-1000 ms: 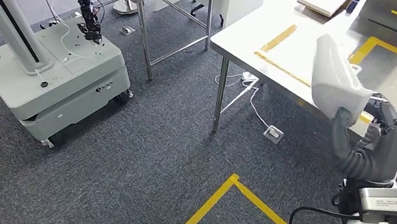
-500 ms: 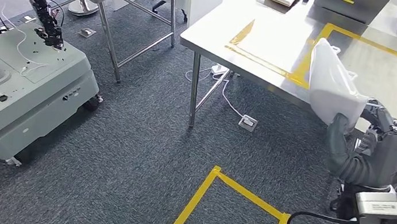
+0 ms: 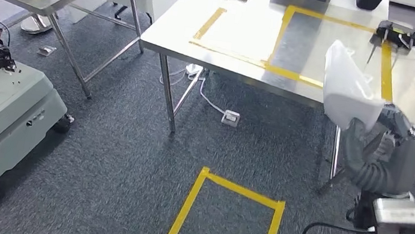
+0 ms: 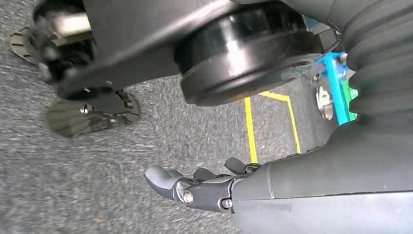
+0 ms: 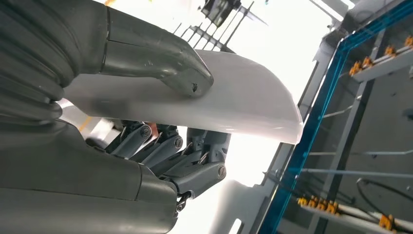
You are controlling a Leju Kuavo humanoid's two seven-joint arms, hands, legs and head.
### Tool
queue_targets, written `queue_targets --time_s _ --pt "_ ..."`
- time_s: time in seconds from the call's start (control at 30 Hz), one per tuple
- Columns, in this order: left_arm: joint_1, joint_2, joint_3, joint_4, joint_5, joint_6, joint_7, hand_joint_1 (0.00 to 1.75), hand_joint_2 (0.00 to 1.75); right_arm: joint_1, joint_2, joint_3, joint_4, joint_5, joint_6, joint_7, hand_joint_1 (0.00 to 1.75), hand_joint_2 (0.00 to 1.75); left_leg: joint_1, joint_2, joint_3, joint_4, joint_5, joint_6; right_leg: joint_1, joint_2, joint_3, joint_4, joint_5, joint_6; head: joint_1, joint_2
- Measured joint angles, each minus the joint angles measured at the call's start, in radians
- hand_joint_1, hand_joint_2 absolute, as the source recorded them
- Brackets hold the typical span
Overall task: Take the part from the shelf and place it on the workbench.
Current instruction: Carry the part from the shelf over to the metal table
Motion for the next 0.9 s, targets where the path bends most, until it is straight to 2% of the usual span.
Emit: queue_targets --time_s 0.03,0.07,0.1,0.13,0.17,0.23,0.3,0.33,0.43,0.57,0.73,0.9 --pt "0.0 0.0 0.0 0.0 -0.001 0.0 0.001 0.0 1.75 -0.002 0.002 0.0 0.0 0.012 -0.007 0.003 1.75 1.75 0.001 -0.024 -0.032 0.066 -0.033 -0.002 -0.001 0.006 -0.002 0.0 0.001 -0.003 -0.001 0.0" --pt "0.002 0.0 0.0 0.0 -0.001 0.0 0.002 0.0 1.75 -0.003 0.004 0.0 0.001 0.026 -0.016 0.005 1.75 1.75 0.001 -0.035 -0.064 0.133 -0.06 -0.004 0.0 0.013 -0.004 0.0 0.002 -0.004 -0.001 0.0" --pt "0.003 0.001 0.0 0.0 -0.002 0.001 0.002 0.0 1.75 -0.003 0.005 0.0 0.001 0.039 -0.025 0.006 1.75 1.75 0.002 -0.038 -0.088 0.179 -0.071 -0.005 0.0 0.02 -0.006 0.001 0.002 -0.005 -0.002 0.0" --pt "0.004 0.001 0.0 0.0 -0.002 0.002 0.003 0.0 1.75 -0.003 0.006 0.0 0.002 0.05 -0.033 0.008 1.75 1.75 0.002 -0.039 -0.094 0.19 -0.062 -0.006 0.0 0.026 -0.006 0.003 0.002 -0.005 -0.002 0.0" --pt "0.004 0.001 0.0 0.0 -0.002 0.003 0.003 0.0 1.75 -0.003 0.007 0.0 0.002 0.056 -0.038 0.011 1.75 1.75 0.003 -0.039 -0.08 0.159 -0.035 -0.005 0.0 0.031 -0.007 0.005 0.002 -0.005 -0.002 0.0" --pt "0.004 0.003 0.0 0.0 -0.002 0.009 0.003 0.0 1.75 -0.004 0.011 0.0 0.002 0.062 -0.045 0.015 1.75 1.75 0.004 -0.041 -0.016 0.022 0.031 -0.001 0.0 0.039 -0.007 0.01 0.001 0.0 -0.002 0.0" --pt "0.005 0.003 0.001 0.0 0.0 0.015 -0.001 0.0 1.75 -0.006 0.013 0.0 0.004 0.064 -0.052 0.015 1.75 1.75 0.004 -0.044 0.028 -0.074 0.06 0.004 0.003 0.045 -0.011 0.016 -0.001 0.009 -0.001 0.0" --pt "0.006 0.003 0.002 0.0 0.0 0.018 -0.003 0.0 1.75 -0.007 0.014 0.0 0.006 0.065 -0.055 0.015 1.75 1.75 0.004 -0.045 0.033 -0.087 0.059 0.005 0.006 0.047 -0.013 0.018 -0.001 0.006 -0.001 0.0" --pt "0.008 0.002 0.003 0.002 0.001 0.023 -0.005 0.0 1.75 -0.008 0.014 0.0 0.014 0.069 -0.061 0.017 1.75 1.75 0.003 -0.047 0.031 -0.089 0.067 0.01 0.007 0.047 -0.015 0.014 0.005 -0.004 0.0 0.0" --pt "0.01 0.003 0.003 0.003 0.001 0.028 -0.005 0.0 1.75 -0.009 0.015 0.001 0.025 0.069 -0.065 0.016 1.75 1.75 0.0 -0.048 0.026 -0.088 0.069 0.018 0.006 0.046 -0.014 0.005 0.013 0.008 -0.001 0.0" --pt "0.01 0.002 0.003 0.004 -0.001 0.04 -0.006 0.0 1.75 -0.011 0.015 0.001 0.037 0.059 -0.066 0.012 1.75 1.75 -0.002 -0.048 0.024 -0.086 0.068 0.022 0.003 0.046 -0.014 0.002 0.014 0.025 -0.001 0.0" --pt "0.01 0.002 0.003 0.004 -0.011 0.042 -0.001 0.0 1.75 -0.012 0.015 0.001 0.047 0.054 -0.07 0.012 1.75 1.75 -0.002 -0.048 0.024 -0.086 0.068 0.022 0.004 0.046 -0.015 0.002 0.014 0.027 -0.001 0.0"
